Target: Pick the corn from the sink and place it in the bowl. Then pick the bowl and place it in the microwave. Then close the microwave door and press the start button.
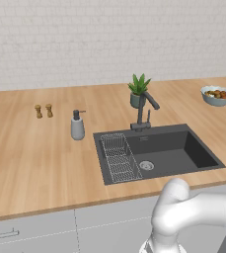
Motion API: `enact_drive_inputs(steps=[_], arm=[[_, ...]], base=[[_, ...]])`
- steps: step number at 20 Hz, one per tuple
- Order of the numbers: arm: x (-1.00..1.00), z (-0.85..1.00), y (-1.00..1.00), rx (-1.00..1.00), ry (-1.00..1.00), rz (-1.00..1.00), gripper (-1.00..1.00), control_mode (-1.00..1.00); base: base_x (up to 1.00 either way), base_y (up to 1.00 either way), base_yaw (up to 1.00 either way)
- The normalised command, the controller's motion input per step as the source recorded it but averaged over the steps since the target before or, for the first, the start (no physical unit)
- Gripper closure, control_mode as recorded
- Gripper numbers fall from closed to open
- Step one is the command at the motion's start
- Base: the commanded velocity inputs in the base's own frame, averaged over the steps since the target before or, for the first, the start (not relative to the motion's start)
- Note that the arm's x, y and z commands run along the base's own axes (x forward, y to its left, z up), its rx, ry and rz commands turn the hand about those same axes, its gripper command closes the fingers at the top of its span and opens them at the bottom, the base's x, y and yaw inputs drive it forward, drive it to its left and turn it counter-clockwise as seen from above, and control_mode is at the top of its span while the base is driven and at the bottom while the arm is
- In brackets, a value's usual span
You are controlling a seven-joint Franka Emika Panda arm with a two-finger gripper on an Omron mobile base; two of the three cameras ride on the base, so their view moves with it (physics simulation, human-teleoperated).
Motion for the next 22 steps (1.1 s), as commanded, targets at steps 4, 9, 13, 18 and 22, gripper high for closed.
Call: enact_drive_inputs(steps=[4,9,13,18,22], arm=[[0.27,-0.26,-0.19,0.01,0.00,0.00,-1.00,-1.00],[0.00,-0.08,0.00,0.00,0.00,0.00,-1.00,-1.00],[-0.11,0.39,0.23,0.00,-0.03,0.00,-1.00,-1.00],[-0.09,0.44,0.63,0.00,0.01,0.00,-1.00,-1.00],[0.25,0.00,0.48,-0.02,0.08,0.00,-1.00,-1.00]], base=[[0.00,0.00,0.00],[0.00,0.00,0.00],[0.00,0.00,0.00],[0.00,0.00,0.00],[0.00,0.00,0.00]])
